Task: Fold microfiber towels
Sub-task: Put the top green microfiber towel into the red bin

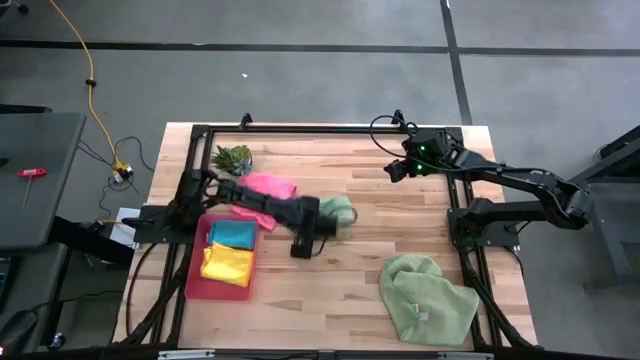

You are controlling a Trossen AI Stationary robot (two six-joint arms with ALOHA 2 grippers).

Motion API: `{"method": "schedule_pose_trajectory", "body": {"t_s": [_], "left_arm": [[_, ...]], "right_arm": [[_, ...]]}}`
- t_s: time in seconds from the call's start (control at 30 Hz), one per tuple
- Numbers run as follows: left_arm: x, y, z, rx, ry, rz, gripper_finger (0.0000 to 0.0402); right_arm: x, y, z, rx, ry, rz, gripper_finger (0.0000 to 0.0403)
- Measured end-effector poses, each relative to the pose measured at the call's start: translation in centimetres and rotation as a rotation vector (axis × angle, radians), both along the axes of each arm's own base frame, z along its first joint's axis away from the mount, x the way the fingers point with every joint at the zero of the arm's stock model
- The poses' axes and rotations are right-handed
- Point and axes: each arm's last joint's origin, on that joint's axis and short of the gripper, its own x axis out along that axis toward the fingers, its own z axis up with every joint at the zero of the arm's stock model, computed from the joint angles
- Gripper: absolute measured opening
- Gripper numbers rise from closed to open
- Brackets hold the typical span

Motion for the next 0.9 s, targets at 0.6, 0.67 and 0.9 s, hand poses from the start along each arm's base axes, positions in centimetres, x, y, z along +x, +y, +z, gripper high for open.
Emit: {"method": "schedule_pose_trajectory", "body": {"t_s": [0.6,0.67,0.9], "left_arm": [[-1.8,-4.3,1.4,-0.051,-0.066,-0.207,0.0228],[-2.0,-4.4,1.4,-0.049,-0.084,-0.132,0.0228],[-2.5,-5.7,1.1,0.110,-0.132,0.022,0.0227]], "right_arm": [[1.6,2.7,0.0,0.132,-0.041,-0.049,0.0188],[1.8,3.1,0.0,0.137,-0.042,-0.069,0.0188],[2.2,4.0,0.0,0.134,-0.039,-0.079,0.0188]]}}
